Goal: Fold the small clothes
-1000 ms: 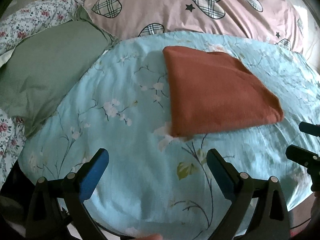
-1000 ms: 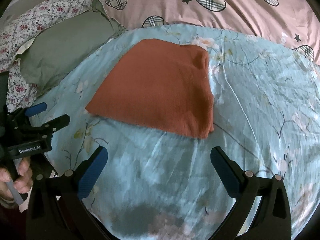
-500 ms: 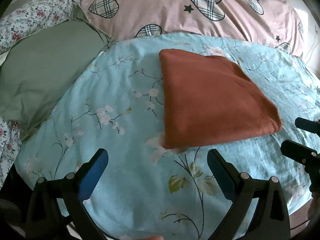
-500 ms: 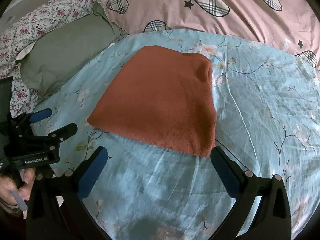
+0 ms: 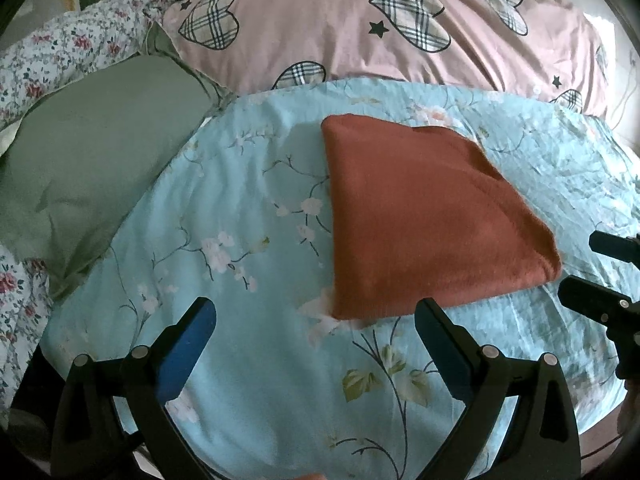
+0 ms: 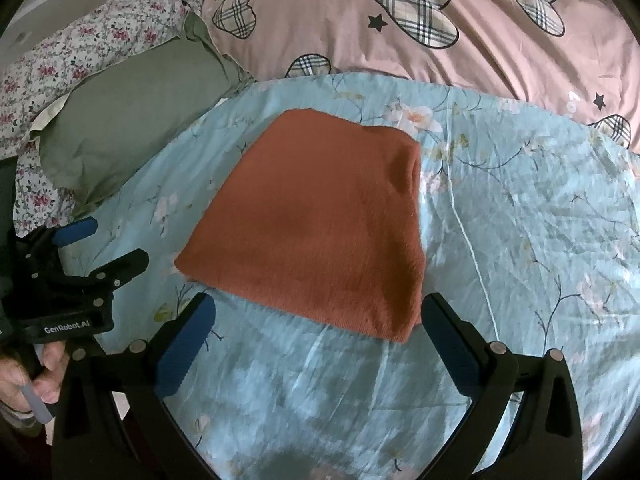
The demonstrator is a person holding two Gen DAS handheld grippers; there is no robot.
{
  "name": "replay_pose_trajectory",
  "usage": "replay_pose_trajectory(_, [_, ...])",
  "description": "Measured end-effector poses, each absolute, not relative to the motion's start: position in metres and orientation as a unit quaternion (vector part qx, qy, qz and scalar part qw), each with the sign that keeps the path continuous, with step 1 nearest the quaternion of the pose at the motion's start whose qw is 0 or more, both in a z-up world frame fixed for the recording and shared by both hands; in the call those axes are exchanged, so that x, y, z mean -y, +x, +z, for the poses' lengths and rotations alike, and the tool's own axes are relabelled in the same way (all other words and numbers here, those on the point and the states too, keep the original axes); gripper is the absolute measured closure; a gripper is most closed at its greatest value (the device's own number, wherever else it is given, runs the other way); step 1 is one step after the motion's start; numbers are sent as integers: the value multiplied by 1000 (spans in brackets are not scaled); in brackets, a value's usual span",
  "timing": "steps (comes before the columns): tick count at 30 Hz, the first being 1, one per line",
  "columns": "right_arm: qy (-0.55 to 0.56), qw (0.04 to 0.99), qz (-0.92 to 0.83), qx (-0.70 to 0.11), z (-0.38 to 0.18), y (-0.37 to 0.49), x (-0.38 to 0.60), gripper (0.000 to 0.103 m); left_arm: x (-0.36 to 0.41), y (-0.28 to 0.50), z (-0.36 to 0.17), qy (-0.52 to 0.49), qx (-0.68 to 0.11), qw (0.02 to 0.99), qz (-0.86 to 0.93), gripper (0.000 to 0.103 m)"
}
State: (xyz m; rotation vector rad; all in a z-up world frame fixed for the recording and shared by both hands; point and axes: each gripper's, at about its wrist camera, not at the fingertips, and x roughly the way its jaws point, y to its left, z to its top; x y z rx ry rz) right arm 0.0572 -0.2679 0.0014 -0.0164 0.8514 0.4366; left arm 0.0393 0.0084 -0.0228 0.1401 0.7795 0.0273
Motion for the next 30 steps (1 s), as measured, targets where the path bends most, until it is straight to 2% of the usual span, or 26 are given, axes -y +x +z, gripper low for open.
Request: replay_pose_trajectory(30, [6, 886, 208, -414, 1, 49, 267, 0, -10, 37, -13, 63, -371, 926, 7, 2])
